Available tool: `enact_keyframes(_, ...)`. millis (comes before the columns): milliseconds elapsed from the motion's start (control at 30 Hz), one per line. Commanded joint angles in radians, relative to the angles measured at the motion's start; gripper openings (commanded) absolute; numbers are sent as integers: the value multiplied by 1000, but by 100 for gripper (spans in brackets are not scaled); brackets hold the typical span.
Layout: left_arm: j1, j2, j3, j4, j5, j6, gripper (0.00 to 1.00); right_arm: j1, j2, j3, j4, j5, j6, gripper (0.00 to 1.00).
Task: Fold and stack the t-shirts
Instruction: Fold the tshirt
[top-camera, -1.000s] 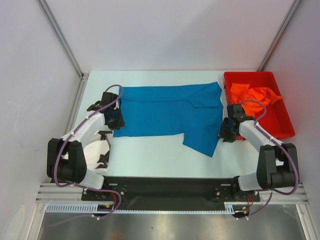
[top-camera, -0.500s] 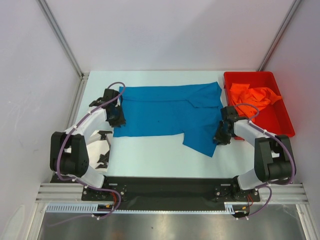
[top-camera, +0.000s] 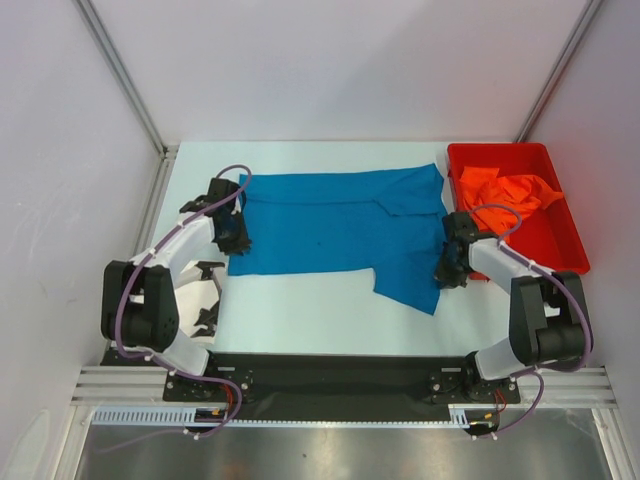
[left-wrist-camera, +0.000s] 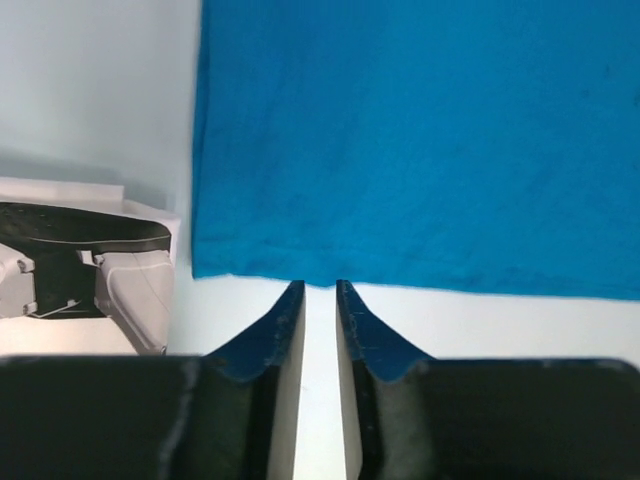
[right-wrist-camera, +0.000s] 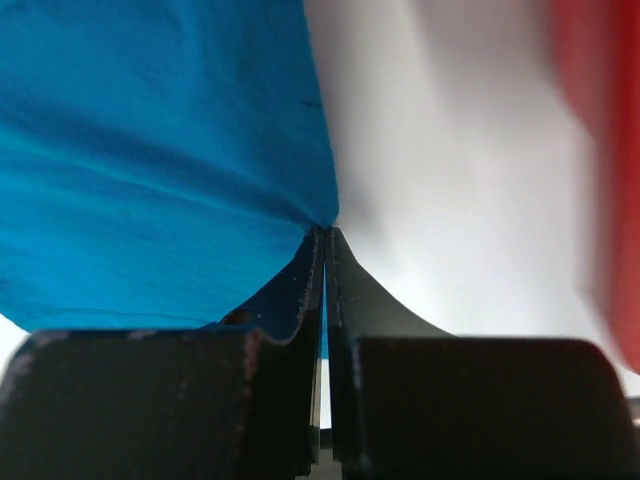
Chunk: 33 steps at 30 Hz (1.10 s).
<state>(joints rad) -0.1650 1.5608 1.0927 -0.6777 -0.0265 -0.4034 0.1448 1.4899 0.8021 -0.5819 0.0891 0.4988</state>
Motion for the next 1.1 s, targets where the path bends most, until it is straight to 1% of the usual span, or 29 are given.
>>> enact_keyframes(0,4,19,-27,16,-26,-52,22,-39,-65,-9,-58,110,-74,0)
enact_keyframes(133,4,10,-82,47,-39,-106,24,-74,-79,-3,-68,104,-75,0)
enact_keyframes(267,4,18,-96,44,-49,-112,27,-97,-98,-1,-65,98,-83,0)
enact_keyframes(433,4,15,-135,9,-87,-149,27,-97,-79,0,-58,72,-85,0)
enact_keyframes(500,4,-7,-157,16,-73,-172,27,-99,-77,0,-52,61,-86,0)
enact_keyframes(633,2,-4,-200,26,-81,-199,31,-97,-72,0,-44,54,-86,0)
enact_keyframes(833,2,51,-180,43,-62,-207,31,-97,-69,0,-41,46,-88,0)
enact_keyframes(900,4,51,-182,24,-69,-213,30,-97,-71,3,-45,44,-88,0)
enact_keyframes(967,4,32,-215,35,-67,-216,31,-99,-76,8,-47,43,-88,0)
enact_keyframes(1067,4,18,-228,37,-69,-215,36,-97,-80,8,-50,41,-88,0)
